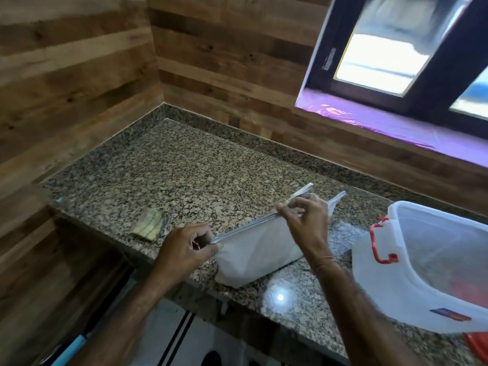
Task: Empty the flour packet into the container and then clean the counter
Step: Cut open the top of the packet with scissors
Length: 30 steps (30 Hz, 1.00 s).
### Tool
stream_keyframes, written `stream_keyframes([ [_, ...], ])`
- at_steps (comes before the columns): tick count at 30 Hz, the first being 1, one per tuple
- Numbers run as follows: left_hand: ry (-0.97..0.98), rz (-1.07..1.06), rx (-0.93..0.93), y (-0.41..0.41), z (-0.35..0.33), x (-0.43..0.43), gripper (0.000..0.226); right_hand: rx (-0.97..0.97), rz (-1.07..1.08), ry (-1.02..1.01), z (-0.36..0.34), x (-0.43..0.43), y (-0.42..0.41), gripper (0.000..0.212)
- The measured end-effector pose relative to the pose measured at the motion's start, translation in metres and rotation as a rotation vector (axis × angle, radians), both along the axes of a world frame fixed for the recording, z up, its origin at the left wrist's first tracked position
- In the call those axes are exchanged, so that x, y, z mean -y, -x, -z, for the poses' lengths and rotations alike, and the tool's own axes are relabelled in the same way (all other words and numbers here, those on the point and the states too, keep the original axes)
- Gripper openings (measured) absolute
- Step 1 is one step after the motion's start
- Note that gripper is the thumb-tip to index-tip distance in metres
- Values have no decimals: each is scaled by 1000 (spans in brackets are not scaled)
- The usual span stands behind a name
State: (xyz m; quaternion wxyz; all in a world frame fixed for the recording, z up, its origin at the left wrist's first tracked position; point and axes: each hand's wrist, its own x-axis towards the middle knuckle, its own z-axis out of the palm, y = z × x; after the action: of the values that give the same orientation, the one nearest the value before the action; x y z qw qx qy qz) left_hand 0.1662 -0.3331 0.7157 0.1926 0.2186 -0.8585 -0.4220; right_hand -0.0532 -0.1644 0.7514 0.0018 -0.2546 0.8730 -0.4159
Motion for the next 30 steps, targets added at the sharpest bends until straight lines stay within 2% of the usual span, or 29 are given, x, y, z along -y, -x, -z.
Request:
stream_keyframes([
  [4, 360, 146, 265, 36, -33, -8, 28, -40, 26, -45, 3, -4, 5, 24],
  [7, 592, 220, 365, 93, -51, -33, 55, -75, 34, -59, 2, 3, 0, 23],
  [8, 650, 236, 381, 108, -53, -39, 57, -81, 35, -53, 1, 3, 1, 23],
  [11, 769, 274, 391, 128, -53, -42, 36, -69, 89, -49, 0, -3, 14, 24],
  [16, 793, 279, 372, 112, -37, -21, 38, 23, 327, 26, -4, -28, 71, 20],
  [21, 788, 296, 377, 104, -35, -1, 37, 90, 413, 91, -4, -53, 128, 32],
  [24, 775, 279, 390, 100, -38, 6, 38, 190, 360, 128, 5, -52, 136, 29],
  [27, 736, 224, 356, 90, -39, 11, 35, 376, 233, 308, 15, -46, 127, 23],
  [30, 560, 140, 310, 70, -41, 17, 35, 514, 154, 418, 24, -52, 119, 14],
])
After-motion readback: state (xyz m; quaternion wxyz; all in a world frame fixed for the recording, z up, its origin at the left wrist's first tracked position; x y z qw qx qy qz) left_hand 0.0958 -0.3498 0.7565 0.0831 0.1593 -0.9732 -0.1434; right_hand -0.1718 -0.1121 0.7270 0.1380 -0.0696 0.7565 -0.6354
